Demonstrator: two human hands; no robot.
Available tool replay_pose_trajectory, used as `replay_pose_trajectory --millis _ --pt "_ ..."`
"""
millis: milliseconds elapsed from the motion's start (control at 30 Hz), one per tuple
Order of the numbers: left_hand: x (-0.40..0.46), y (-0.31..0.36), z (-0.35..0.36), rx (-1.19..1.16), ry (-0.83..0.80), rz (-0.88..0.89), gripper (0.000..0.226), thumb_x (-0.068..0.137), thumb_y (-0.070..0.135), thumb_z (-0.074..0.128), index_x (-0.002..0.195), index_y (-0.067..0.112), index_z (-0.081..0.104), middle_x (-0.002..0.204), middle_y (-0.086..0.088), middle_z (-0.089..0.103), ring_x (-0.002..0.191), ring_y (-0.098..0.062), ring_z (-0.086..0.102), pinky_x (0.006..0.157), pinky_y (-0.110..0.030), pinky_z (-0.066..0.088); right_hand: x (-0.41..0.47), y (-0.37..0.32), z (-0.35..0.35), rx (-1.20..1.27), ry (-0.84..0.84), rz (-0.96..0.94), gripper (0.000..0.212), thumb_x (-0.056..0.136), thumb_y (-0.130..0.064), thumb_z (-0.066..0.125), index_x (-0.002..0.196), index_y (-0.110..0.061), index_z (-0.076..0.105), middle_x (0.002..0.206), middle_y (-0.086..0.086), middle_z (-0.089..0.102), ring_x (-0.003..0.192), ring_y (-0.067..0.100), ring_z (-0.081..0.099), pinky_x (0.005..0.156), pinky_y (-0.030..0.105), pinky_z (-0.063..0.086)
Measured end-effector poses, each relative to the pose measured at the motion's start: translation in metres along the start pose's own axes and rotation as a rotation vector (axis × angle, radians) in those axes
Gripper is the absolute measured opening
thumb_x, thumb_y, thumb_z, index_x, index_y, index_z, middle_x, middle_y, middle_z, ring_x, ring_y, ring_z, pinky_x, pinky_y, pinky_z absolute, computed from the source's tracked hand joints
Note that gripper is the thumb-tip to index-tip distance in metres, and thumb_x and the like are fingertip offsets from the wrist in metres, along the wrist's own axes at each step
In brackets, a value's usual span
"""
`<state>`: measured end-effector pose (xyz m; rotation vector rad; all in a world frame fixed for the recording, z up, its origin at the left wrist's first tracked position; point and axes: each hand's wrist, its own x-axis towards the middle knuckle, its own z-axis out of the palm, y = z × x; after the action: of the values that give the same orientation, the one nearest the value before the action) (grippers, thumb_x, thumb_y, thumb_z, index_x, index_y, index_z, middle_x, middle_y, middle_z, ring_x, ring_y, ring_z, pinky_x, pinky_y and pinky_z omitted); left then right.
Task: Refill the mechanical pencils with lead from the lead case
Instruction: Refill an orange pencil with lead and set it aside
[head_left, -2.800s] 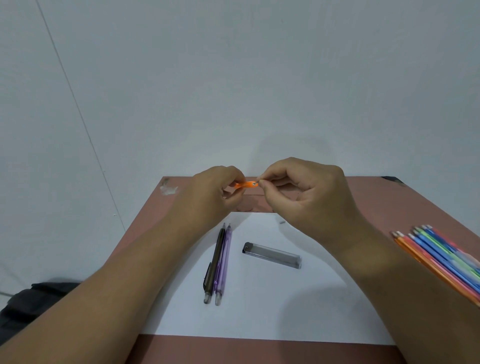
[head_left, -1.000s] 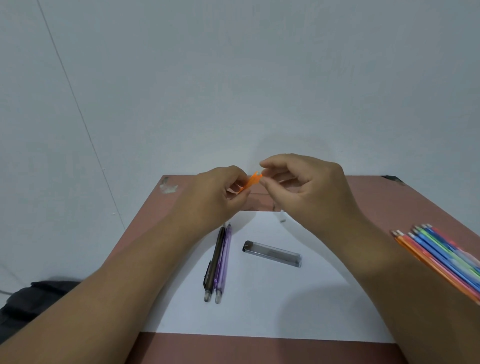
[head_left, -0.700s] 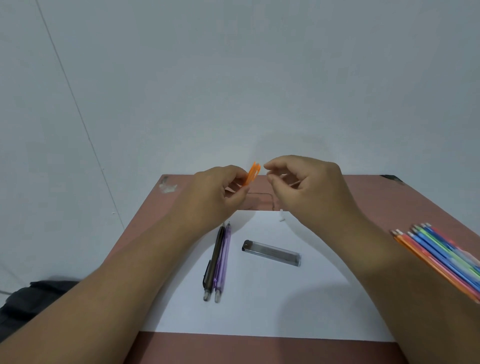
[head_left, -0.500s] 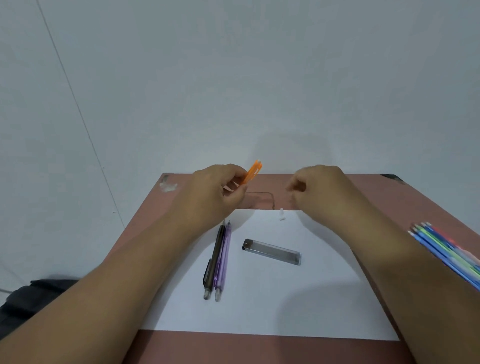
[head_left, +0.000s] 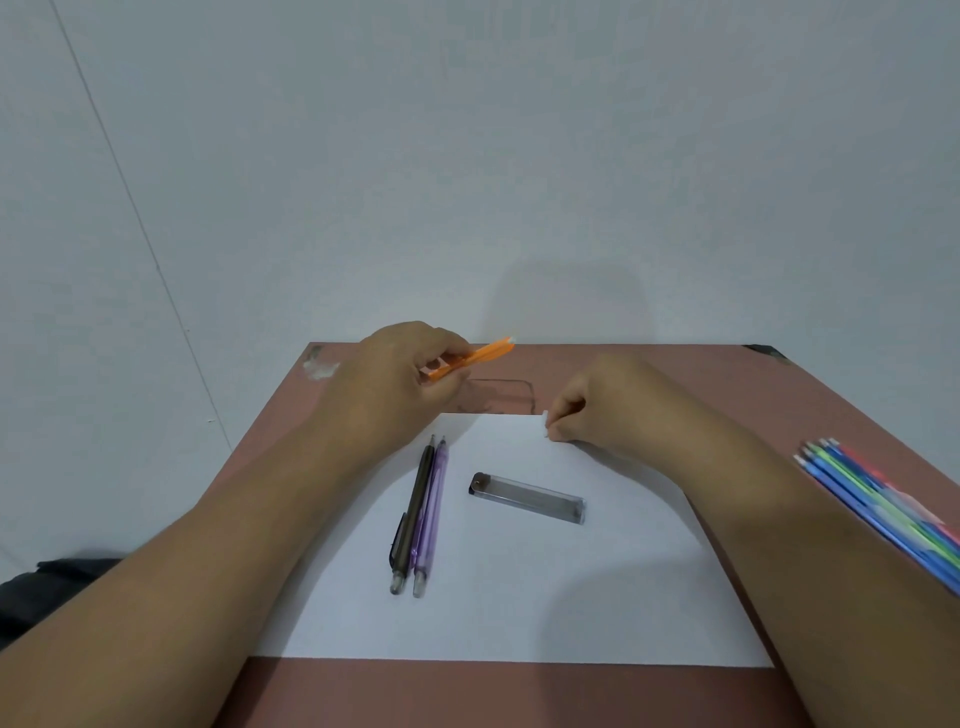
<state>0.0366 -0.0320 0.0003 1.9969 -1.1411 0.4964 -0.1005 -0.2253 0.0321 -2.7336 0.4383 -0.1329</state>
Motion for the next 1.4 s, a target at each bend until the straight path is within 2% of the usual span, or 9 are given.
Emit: replay_pose_trajectory --millis 200,367,500,600,800,967,1100,1267,1400 --pt "0.002 -0.002 0.001 0.041 0.002 0.032 0.017 0.088 0.023 0.075 0.105 0.027 0.077 0.088 0.013 0.068 0.086 -0.008 0.061 0.078 -0.040 0.054 -0.003 -0.003 -0.001 -0.073 0.046 -0.065 0.013 0.091 -0.025 0.067 0.080 -0.023 0.073 0.085 -0.010 0.070 0.080 0.013 0.064 0.065 0.024 0.047" --pt "0.002 -0.004 0.000 0.085 0.014 0.049 0.020 0.085 0.017 0.076 0.102 0.026 0.077 0.087 0.013 0.066 0.085 -0.008 0.059 0.076 -0.037 0.053 -0.007 -0.009 -0.005 0.319 0.332 -0.152 0.010 0.086 -0.021 0.076 0.077 -0.025 0.075 0.067 -0.015 0.068 0.062 -0.001 0.060 0.059 0.015 0.045" --pt "0.002 -0.004 -0.001 0.108 0.002 0.035 0.020 0.086 0.021 0.074 0.104 0.029 0.076 0.091 0.015 0.065 0.089 -0.006 0.058 0.075 -0.031 0.050 -0.012 -0.014 -0.004 0.497 0.430 -0.208 0.008 0.085 -0.013 0.078 0.079 -0.019 0.077 0.061 -0.020 0.065 0.054 -0.003 0.059 0.056 0.007 0.042" --pt "0.002 -0.003 -0.002 0.111 0.000 0.036 0.019 0.086 0.019 0.074 0.103 0.029 0.076 0.093 0.014 0.067 0.091 -0.007 0.059 0.076 -0.032 0.051 -0.010 -0.014 -0.003 0.480 0.447 -0.230 0.008 0.085 -0.012 0.079 0.080 -0.017 0.076 0.058 -0.024 0.063 0.053 -0.003 0.059 0.056 0.006 0.042" --pt "0.002 -0.003 -0.001 0.116 -0.006 0.052 0.020 0.085 0.017 0.075 0.101 0.029 0.076 0.092 0.012 0.068 0.090 -0.009 0.061 0.076 -0.034 0.052 -0.010 -0.012 0.000 0.390 0.446 -0.249 0.007 0.085 -0.015 0.078 0.081 -0.021 0.077 0.069 -0.014 0.069 0.062 -0.001 0.063 0.061 0.011 0.048" --pt "0.002 0.002 -0.004 0.146 -0.026 0.034 0.019 0.086 0.019 0.074 0.100 0.031 0.077 0.090 0.015 0.065 0.087 -0.003 0.056 0.070 -0.016 0.041 -0.008 -0.011 0.000 0.327 0.429 -0.255 0.010 0.086 -0.016 0.076 0.079 -0.024 0.075 0.068 -0.013 0.069 0.065 0.000 0.063 0.059 0.010 0.046" --pt "0.002 0.005 -0.006 0.160 -0.033 0.047 0.018 0.085 0.018 0.074 0.098 0.029 0.078 0.088 0.012 0.065 0.086 -0.007 0.057 0.070 -0.017 0.042 -0.009 -0.010 0.000 0.248 0.419 -0.268 0.007 0.087 -0.017 0.075 0.082 -0.021 0.076 0.074 -0.011 0.070 0.073 0.007 0.066 0.069 0.030 0.056" --pt "0.002 0.006 -0.006 0.174 -0.023 0.057 0.018 0.084 0.015 0.075 0.096 0.029 0.079 0.088 0.007 0.066 0.088 -0.012 0.056 0.068 -0.008 0.029 -0.008 -0.011 -0.004 0.116 0.382 -0.264 0.009 0.089 -0.020 0.070 0.083 -0.023 0.076 0.077 -0.011 0.066 0.077 0.011 0.062 0.070 0.034 0.054" --pt "0.001 0.005 -0.004 0.208 0.018 0.110 0.021 0.081 0.012 0.078 0.096 0.027 0.080 0.086 0.008 0.065 0.086 -0.016 0.054 0.067 -0.008 0.025 -0.009 -0.012 -0.007 0.010 0.342 -0.233 0.011 0.092 -0.023 0.066 0.087 -0.023 0.076 0.076 -0.012 0.061 0.076 0.010 0.058 0.071 0.034 0.053"
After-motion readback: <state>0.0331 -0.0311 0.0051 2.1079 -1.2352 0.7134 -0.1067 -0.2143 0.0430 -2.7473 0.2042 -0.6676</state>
